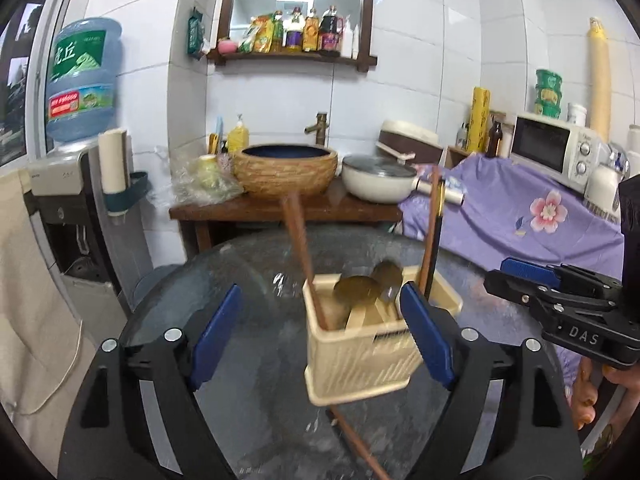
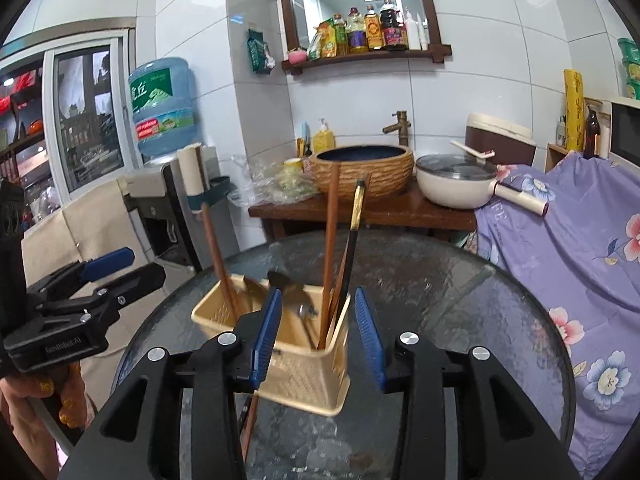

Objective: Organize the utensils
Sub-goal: 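Move the right tool down to a brown chopstick while the left tool approaches a black chopstick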

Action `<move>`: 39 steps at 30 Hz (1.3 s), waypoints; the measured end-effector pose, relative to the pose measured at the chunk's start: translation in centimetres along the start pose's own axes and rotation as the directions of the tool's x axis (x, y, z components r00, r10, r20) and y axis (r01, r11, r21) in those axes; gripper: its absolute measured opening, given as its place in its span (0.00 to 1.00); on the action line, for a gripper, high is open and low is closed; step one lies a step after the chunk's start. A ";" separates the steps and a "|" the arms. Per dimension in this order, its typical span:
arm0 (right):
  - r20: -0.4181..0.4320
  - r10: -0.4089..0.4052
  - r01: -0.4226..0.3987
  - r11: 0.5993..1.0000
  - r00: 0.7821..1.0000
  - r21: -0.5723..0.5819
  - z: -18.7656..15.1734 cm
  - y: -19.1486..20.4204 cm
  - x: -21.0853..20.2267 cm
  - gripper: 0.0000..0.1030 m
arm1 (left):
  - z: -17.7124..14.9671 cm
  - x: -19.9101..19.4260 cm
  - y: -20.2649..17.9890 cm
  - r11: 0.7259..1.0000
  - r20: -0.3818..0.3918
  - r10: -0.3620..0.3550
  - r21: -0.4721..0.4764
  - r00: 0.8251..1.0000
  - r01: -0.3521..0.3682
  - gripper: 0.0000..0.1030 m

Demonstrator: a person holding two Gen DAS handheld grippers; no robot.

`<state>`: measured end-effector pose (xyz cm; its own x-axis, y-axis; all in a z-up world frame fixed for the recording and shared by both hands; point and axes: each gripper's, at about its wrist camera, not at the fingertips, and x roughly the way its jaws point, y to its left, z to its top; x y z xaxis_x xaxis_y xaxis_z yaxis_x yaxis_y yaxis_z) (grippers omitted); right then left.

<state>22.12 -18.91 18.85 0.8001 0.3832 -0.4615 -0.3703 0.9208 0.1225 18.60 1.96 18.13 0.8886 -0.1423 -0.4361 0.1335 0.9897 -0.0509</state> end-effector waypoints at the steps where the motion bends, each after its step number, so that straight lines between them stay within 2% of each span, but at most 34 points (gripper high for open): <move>1: -0.013 0.005 -0.005 1.000 1.000 -0.006 -0.5 0.2 0.0 0.37 | -0.9 0.0 0.3 1.000 -0.020 0.012 0.002 1.000 -0.012 0.78; 6: -0.127 0.047 -0.051 0.998 0.991 -0.029 -4.2 1.6 1.3 0.37 | -4.7 0.8 1.9 0.999 -0.116 0.044 -0.017 0.992 -0.047 0.78; 9: -0.202 0.076 -0.087 0.995 0.976 -0.048 -6.9 2.7 2.5 0.37 | -7.2 1.8 3.4 0.997 -0.187 0.040 -0.057 0.981 -0.052 0.73; 14: -0.321 0.120 -0.146 0.988 0.940 -0.058 -10.9 5.2 4.9 0.37 | -10.2 2.6 3.9 0.996 -0.261 0.054 -0.058 0.964 -0.072 0.71; 21: -0.429 0.075 -0.132 0.986 0.900 -0.105 -14.0 7.8 7.8 0.36 | -12.1 2.5 4.8 0.993 -0.287 0.058 -0.080 0.956 -0.084 0.69; 27: -0.474 0.059 -0.113 0.990 0.879 -0.087 -14.5 7.9 9.3 0.29 | -12.3 2.5 5.3 0.993 -0.293 0.064 -0.076 0.954 -0.090 0.67; 33: -0.477 0.026 -0.095 0.988 0.879 -0.122 -14.0 8.9 10.1 0.25 | -12.5 2.7 5.0 0.994 -0.304 0.054 -0.072 0.951 -0.079 0.63; 39: -0.476 -0.017 -0.057 0.988 0.879 -0.141 -13.8 9.1 10.5 0.14 | -13.0 3.8 3.4 0.998 -0.336 0.015 -0.050 0.942 -0.033 0.55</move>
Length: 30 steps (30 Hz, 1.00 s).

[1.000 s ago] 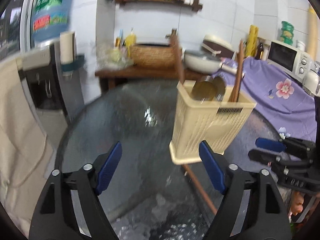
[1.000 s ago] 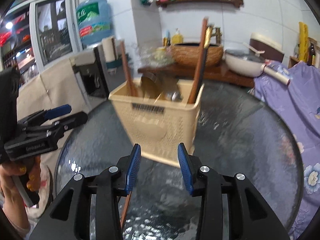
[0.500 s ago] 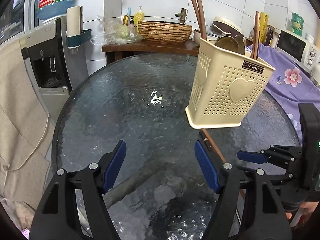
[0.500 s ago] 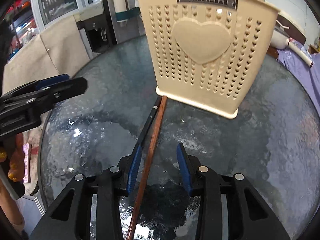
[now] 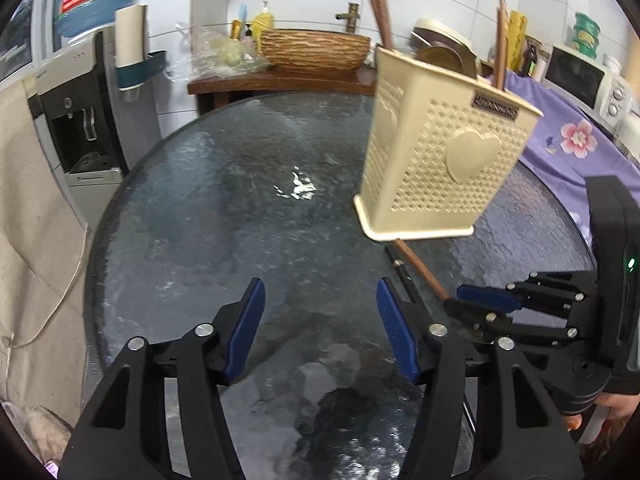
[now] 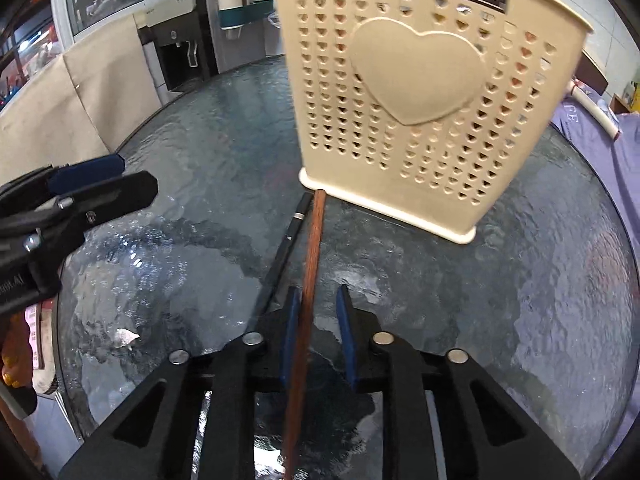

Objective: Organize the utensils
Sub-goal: 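Move the right tool down to a brown chopstick while the left tool approaches a black chopstick, then close both tools on their chopsticks and lift them off the table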

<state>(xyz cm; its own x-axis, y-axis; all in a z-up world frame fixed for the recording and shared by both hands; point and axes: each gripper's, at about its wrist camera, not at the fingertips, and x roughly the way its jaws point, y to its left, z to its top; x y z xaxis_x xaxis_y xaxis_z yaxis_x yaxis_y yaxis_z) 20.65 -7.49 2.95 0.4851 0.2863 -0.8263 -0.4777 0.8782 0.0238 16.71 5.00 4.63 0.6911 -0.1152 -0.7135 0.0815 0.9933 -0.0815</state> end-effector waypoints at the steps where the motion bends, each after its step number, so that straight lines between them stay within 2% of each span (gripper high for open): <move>1: -0.002 -0.006 0.006 1.000 1.000 0.005 -0.1 -0.2 0.0 0.14 | -0.1 0.2 -0.4 1.000 -0.007 -0.009 0.007 1.000 0.009 0.54; 5: -0.005 -0.020 0.020 0.999 1.000 0.037 -1.4 -2.1 -0.9 0.09 | -0.2 1.2 -2.1 0.998 -0.034 -0.047 0.033 0.998 0.049 0.49; 11: -0.016 -0.048 0.049 0.997 0.999 0.068 -3.1 -3.9 -2.0 0.09 | 0.2 2.9 -4.8 0.993 -0.070 -0.081 0.078 0.994 0.086 0.47; 14: -0.020 -0.050 0.052 0.995 0.999 0.084 -3.2 -4.3 -2.0 0.09 | 0.4 4.1 -5.9 0.991 -0.097 -0.075 0.103 0.992 0.085 0.39; 19: -0.016 -0.058 0.059 0.992 0.998 0.107 -2.7 -5.3 -1.7 0.09 | 0.7 5.9 -6.7 0.989 -0.135 -0.051 0.130 0.990 0.069 0.38; 22: -0.020 -0.059 0.061 0.991 0.998 0.121 -2.0 -5.7 -1.3 0.09 | 0.9 6.8 -6.9 0.988 -0.157 -0.043 0.140 0.987 0.065 0.33; 26: -0.024 -0.070 0.072 0.989 0.997 0.127 -1.0 -6.2 -0.6 0.09 | 1.2 7.2 -7.2 0.987 -0.156 -0.031 0.149 0.987 0.055 0.31; 30: -0.022 -0.071 0.074 0.987 0.997 0.142 -0.1 -6.8 0.1 0.09 | 1.6 7.7 -7.6 0.985 -0.158 -0.014 0.165 0.987 0.041 0.25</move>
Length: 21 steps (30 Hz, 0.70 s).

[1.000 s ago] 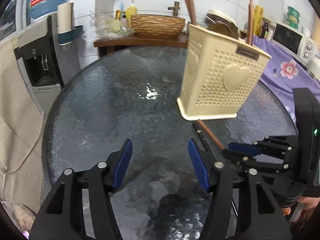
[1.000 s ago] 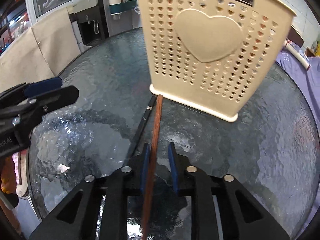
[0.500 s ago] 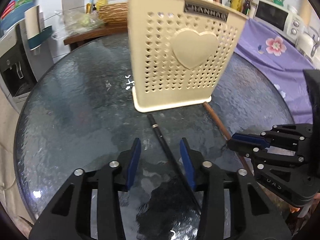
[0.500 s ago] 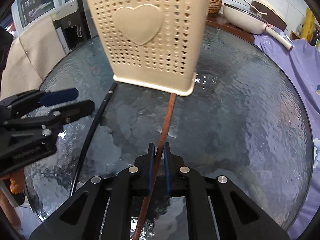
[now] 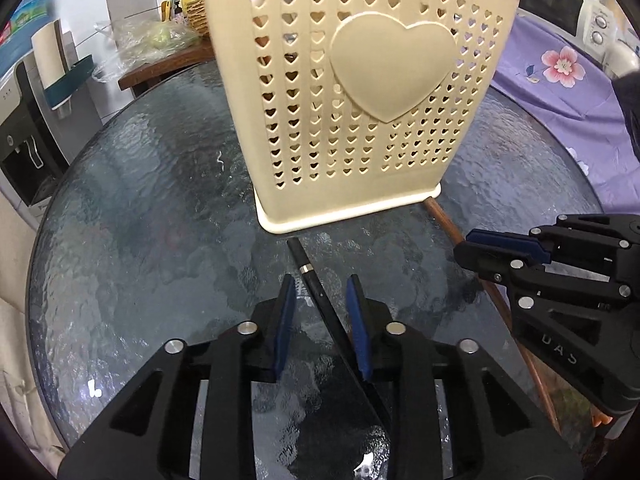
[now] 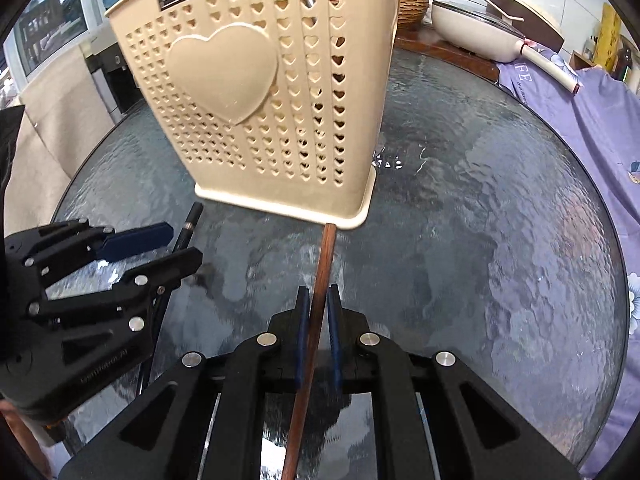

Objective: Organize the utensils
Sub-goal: 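Close both tools on their chopsticks and lift them off the table, then carry both chopsticks up over the cream holder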

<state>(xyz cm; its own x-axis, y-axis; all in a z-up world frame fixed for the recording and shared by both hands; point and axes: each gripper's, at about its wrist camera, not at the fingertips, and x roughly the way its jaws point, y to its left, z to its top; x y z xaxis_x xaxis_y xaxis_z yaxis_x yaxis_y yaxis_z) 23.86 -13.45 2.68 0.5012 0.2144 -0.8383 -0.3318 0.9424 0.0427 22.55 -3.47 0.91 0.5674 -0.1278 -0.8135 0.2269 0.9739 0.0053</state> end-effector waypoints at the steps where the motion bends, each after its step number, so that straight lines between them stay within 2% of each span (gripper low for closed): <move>1: -0.001 -0.002 0.002 1.000 1.000 0.001 0.2 0.0 0.2 0.09 | 0.0 0.0 -0.2 1.000 -0.001 -0.001 0.001 1.000 0.001 0.24; 9: -0.001 -0.017 0.017 1.000 1.000 0.006 1.1 0.0 0.8 0.09 | 0.6 0.2 -0.1 1.000 -0.006 -0.011 -0.020 1.000 0.011 0.13; 17: 0.012 -0.019 0.019 1.000 1.000 0.004 0.1 0.8 0.2 0.07 | -0.1 -0.1 0.3 0.998 0.010 -0.021 -0.056 1.000 0.021 0.08; 21: 0.022 0.016 -0.017 1.000 1.000 0.026 -0.2 0.5 0.0 0.06 | -0.1 -0.3 0.8 0.995 -0.002 -0.049 -0.083 0.999 0.049 0.07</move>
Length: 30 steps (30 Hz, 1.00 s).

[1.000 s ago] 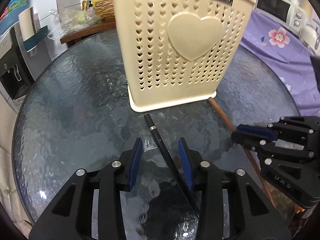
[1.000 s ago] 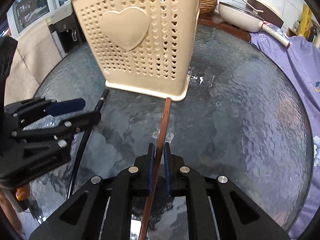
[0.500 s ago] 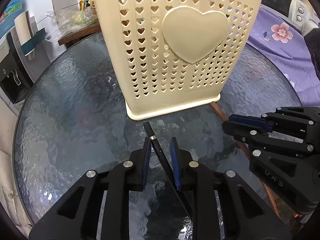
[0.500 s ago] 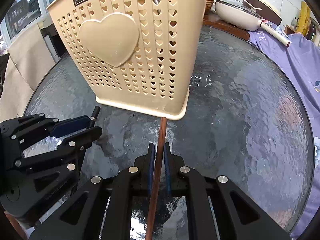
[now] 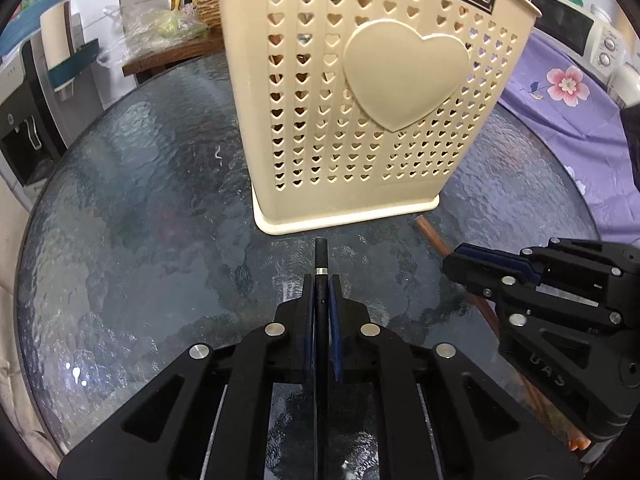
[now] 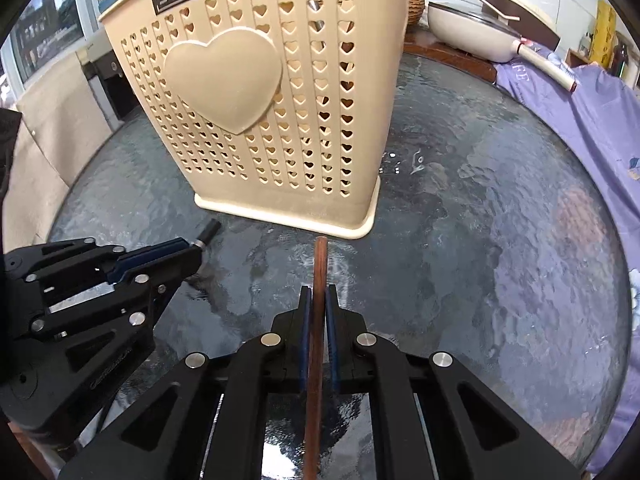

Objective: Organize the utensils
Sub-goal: 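Carry both chopsticks up over the cream holder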

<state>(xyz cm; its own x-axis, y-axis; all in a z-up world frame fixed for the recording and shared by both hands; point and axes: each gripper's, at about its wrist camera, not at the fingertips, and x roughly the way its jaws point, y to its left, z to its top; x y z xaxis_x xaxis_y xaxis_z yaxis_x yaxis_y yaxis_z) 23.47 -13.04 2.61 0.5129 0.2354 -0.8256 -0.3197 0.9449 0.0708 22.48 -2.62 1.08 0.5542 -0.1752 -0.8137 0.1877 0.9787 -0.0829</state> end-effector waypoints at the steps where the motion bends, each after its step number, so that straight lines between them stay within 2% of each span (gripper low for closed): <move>1: 0.011 0.018 -0.018 1.000 1.000 0.007 -0.1 -0.1 -0.3 0.06 | 0.0 -0.2 0.1 1.000 0.006 -0.005 -0.003 1.000 0.005 0.08; 7: 0.116 0.074 -0.076 0.997 0.990 0.007 -0.1 -0.6 -3.6 0.06 | 0.2 -3.7 0.4 1.000 0.083 -0.024 -0.012 0.996 0.025 0.07; 12: 0.201 0.128 -0.130 0.991 0.971 0.000 0.1 -1.1 -6.7 0.06 | 0.5 -8.3 0.4 0.999 0.181 -0.048 0.001 0.982 0.049 0.07; 19: 0.333 0.204 -0.201 0.979 0.921 -0.044 0.0 -2.2 -11.6 0.06 | 1.0 -13.6 0.8 0.996 0.287 -0.084 0.005 0.954 0.086 0.07; 26: 0.409 0.254 -0.252 0.966 0.877 -0.058 0.7 -3.6 -14.7 0.06 | 1.4 -17.0 0.3 0.996 0.356 -0.094 0.036 0.930 0.087 0.07; 30: 0.452 0.263 -0.252 0.964 0.852 -0.086 0.7 -3.4 -16.4 0.06 | 1.7 -18.5 0.0 0.995 0.391 -0.104 0.051 0.915 0.091 0.07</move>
<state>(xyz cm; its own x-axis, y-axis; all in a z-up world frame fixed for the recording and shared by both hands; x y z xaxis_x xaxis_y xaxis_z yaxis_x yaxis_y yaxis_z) 16.65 -19.93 16.31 0.7133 0.5523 -0.4314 -0.5060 0.8318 0.2282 13.63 0.39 17.12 0.8045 -0.3035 -0.5106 0.2786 0.9520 -0.1269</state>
